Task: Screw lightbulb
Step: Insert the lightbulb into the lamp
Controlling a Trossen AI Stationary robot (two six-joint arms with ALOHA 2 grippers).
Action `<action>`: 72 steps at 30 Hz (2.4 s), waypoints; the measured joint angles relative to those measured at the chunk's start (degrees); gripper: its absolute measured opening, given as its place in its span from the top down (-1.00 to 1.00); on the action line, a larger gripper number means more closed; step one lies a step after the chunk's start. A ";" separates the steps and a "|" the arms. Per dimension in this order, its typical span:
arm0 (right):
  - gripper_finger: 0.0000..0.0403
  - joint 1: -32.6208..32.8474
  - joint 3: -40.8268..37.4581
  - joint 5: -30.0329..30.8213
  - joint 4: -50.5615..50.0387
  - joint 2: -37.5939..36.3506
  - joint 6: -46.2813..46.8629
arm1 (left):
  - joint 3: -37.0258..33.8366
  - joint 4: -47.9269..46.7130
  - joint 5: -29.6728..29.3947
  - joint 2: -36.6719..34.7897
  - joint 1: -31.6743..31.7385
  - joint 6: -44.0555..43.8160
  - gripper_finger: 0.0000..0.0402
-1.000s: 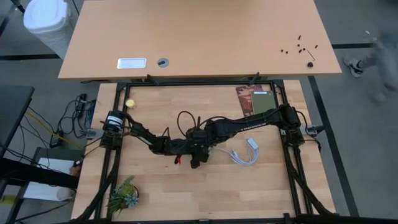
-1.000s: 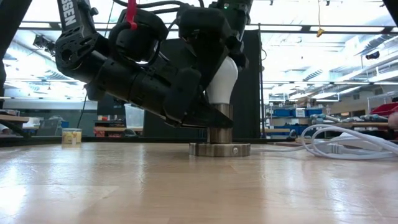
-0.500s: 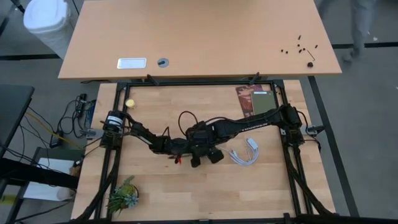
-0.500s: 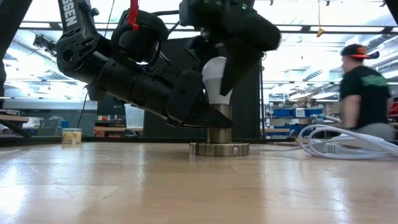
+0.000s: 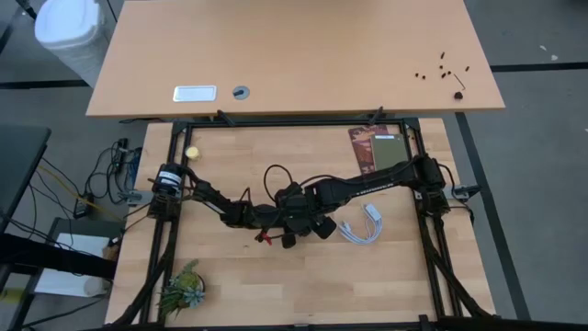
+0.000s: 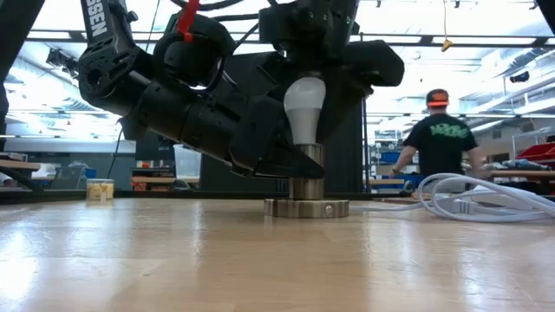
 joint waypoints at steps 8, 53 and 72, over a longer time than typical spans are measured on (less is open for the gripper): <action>-0.25 -0.03 -0.63 0.00 1.05 -0.04 14.91 | 0.05 -0.03 0.15 0.01 -0.03 0.04 0.04; -0.86 -0.65 4.11 -3.06 -3.69 0.07 -7.78 | -0.01 -0.31 0.07 0.01 -0.12 0.01 0.04; -0.21 0.21 -0.02 -3.39 -1.12 0.27 3.55 | 0.10 -0.42 0.43 0.00 -0.04 0.14 0.04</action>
